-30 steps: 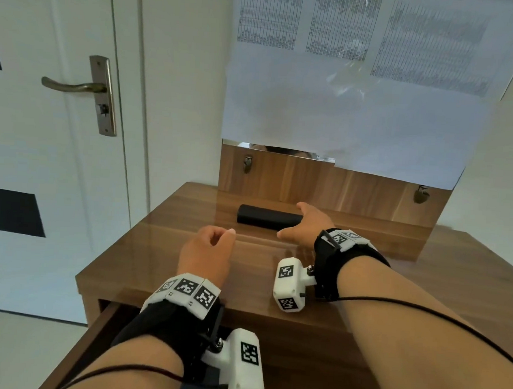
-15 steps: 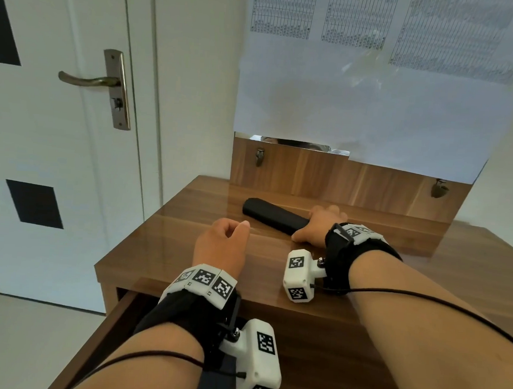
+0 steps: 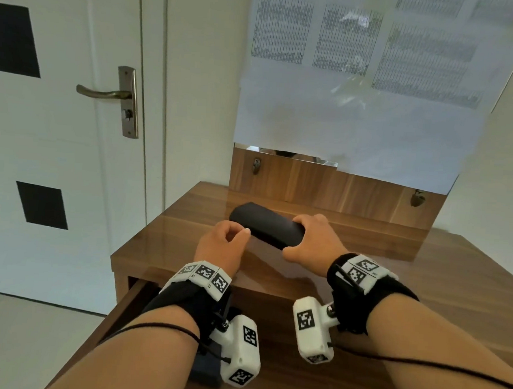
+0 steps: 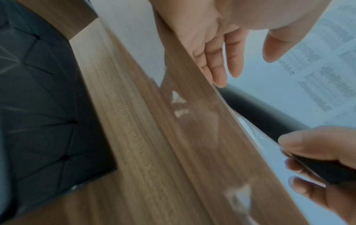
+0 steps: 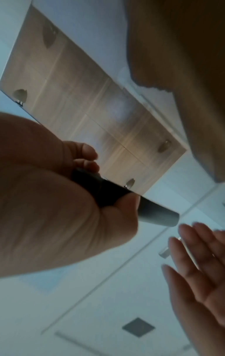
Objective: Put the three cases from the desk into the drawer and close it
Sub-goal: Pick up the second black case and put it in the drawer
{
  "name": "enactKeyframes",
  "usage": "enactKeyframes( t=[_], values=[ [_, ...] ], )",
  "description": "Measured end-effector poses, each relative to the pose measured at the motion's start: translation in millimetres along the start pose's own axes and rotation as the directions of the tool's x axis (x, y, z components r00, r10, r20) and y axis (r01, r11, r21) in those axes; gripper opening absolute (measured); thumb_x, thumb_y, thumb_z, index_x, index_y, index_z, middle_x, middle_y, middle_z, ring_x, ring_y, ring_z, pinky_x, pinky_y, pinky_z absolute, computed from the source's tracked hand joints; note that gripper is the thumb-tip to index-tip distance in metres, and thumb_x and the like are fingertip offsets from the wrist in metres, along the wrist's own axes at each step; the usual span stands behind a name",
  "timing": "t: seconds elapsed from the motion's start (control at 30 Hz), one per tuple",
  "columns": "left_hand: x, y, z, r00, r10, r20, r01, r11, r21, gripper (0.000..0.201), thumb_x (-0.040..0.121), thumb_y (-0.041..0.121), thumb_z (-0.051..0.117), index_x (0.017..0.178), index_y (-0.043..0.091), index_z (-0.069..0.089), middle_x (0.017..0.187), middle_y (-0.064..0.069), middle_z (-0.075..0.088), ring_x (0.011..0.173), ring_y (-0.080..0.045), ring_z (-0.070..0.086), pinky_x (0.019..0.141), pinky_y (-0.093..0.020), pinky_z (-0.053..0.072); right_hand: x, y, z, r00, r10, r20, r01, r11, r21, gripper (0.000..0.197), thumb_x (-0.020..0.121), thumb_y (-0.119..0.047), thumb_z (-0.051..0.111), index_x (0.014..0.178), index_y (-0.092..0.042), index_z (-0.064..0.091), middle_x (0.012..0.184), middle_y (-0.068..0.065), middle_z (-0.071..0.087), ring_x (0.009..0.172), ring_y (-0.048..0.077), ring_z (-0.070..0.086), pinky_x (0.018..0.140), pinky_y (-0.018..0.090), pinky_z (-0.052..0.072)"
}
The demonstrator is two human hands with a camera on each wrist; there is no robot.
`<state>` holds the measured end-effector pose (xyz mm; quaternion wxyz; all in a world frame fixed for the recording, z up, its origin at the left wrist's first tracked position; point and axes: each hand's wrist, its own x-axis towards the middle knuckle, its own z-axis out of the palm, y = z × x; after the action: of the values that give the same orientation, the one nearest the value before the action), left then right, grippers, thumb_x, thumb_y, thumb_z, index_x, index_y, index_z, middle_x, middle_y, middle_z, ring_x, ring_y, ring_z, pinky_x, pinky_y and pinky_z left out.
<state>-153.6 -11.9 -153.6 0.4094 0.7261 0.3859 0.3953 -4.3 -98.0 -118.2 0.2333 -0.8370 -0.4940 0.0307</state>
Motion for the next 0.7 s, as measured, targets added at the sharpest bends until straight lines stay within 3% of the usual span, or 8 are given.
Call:
enactKeyframes(
  t=[0.07, 0.17, 0.23, 0.3, 0.37, 0.43, 0.57, 0.7],
  values=[
    [-12, 2, -2, 1.000, 0.006, -0.008, -0.006, 0.999, -0.041, 0.014, 0.089, 0.035, 0.050, 0.095, 0.025, 0.058, 0.080, 0.014, 0.056, 0.073, -0.001, 0.051, 0.058, -0.013, 0.034, -21, -2, 1, 0.999, -0.030, -0.044, 0.033, 0.997, 0.071, 0.060, 0.068, -0.034, 0.071, 0.123, -0.018, 0.052, 0.116, 0.006, 0.043, 0.098, 0.022, 0.053, 0.089, 0.034, 0.052],
    [-34, 0, -2, 0.999, -0.016, -0.036, 0.011, 0.991, -0.131, 0.018, 0.088, 0.036, 0.051, 0.098, 0.024, 0.059, 0.089, 0.006, 0.063, 0.081, -0.008, 0.057, 0.063, -0.017, 0.040, -49, -7, 6, 0.997, -0.028, -0.079, 0.043, 0.978, 0.202, 0.061, 0.071, -0.030, 0.072, 0.126, -0.017, 0.049, 0.117, 0.006, 0.041, 0.096, 0.020, 0.052, 0.083, 0.032, 0.055],
    [-47, -2, -2, 0.999, -0.025, -0.045, 0.016, 0.981, -0.193, 0.020, 0.087, 0.038, 0.052, 0.098, 0.023, 0.059, 0.096, 0.000, 0.067, 0.088, -0.014, 0.062, 0.075, -0.026, 0.049, -64, -12, 13, 0.995, -0.028, -0.092, 0.053, 0.956, 0.288, 0.062, 0.073, -0.027, 0.072, 0.129, -0.016, 0.047, 0.115, 0.003, 0.038, 0.093, 0.016, 0.049, 0.070, 0.020, 0.050],
    [-62, -3, -1, 0.995, -0.090, 0.033, 0.096, 0.955, -0.282, 0.028, 0.085, 0.040, 0.053, 0.105, 0.021, 0.057, 0.098, -0.002, 0.068, 0.089, -0.018, 0.065, 0.085, -0.038, 0.055, -79, -15, 21, 0.994, -0.016, -0.110, 0.053, 0.939, 0.341, 0.062, 0.074, -0.025, 0.072, 0.130, -0.016, 0.047, 0.115, 0.002, 0.038, 0.091, 0.012, 0.046, 0.062, 0.007, 0.037],
    [-74, -3, -2, 0.972, -0.134, 0.191, 0.197, 0.909, -0.368, 0.048, 0.082, 0.042, 0.056, 0.123, 0.018, 0.050, 0.101, -0.003, 0.068, 0.089, -0.020, 0.068, 0.089, -0.046, 0.055, -90, -20, 30, 0.990, -0.012, -0.141, 0.064, 0.926, 0.371, 0.062, 0.072, -0.028, 0.073, 0.129, -0.018, 0.048, 0.115, 0.001, 0.041, 0.094, 0.011, 0.046, 0.066, 0.004, 0.035],
    [-85, -5, -4, 0.950, -0.145, 0.275, 0.248, 0.887, -0.389, 0.058, 0.078, 0.041, 0.062, 0.129, 0.018, 0.045, 0.104, -0.005, 0.067, 0.092, -0.022, 0.069, 0.091, -0.048, 0.055, -99, -24, 42, 0.988, -0.027, -0.155, 0.088, 0.910, 0.406, 0.063, 0.070, -0.031, 0.072, 0.126, -0.020, 0.047, 0.119, 0.003, 0.046, 0.099, 0.013, 0.050, 0.075, 0.009, 0.041],
    [-99, -18, -10, 0.944, -0.198, 0.265, 0.301, 0.848, -0.437, 0.046, 0.084, 0.020, 0.063, 0.126, 0.010, 0.045, 0.106, -0.004, 0.065, 0.098, -0.022, 0.065, 0.085, -0.042, 0.056, -117, -27, 59, 0.995, -0.076, -0.062, 0.096, 0.886, 0.454, 0.066, 0.076, -0.024, 0.073, 0.134, -0.018, 0.043, 0.117, 0.000, 0.038, 0.097, 0.009, 0.046, 0.071, 0.001, 0.034],
    [-106, -30, -17, 0.922, -0.271, 0.276, 0.367, 0.840, -0.401, 0.051, 0.082, 0.022, 0.063, 0.128, 0.010, 0.046, 0.116, -0.012, 0.064, 0.104, -0.028, 0.064, 0.088, -0.044, 0.056, -127, -20, 70, 0.998, -0.060, 0.003, 0.051, 0.860, 0.507, 0.055, 0.080, -0.028, 0.071, 0.131, -0.019, 0.050, 0.120, 0.001, 0.049, 0.107, 0.013, 0.050, 0.087, 0.019, 0.040]
  ],
)
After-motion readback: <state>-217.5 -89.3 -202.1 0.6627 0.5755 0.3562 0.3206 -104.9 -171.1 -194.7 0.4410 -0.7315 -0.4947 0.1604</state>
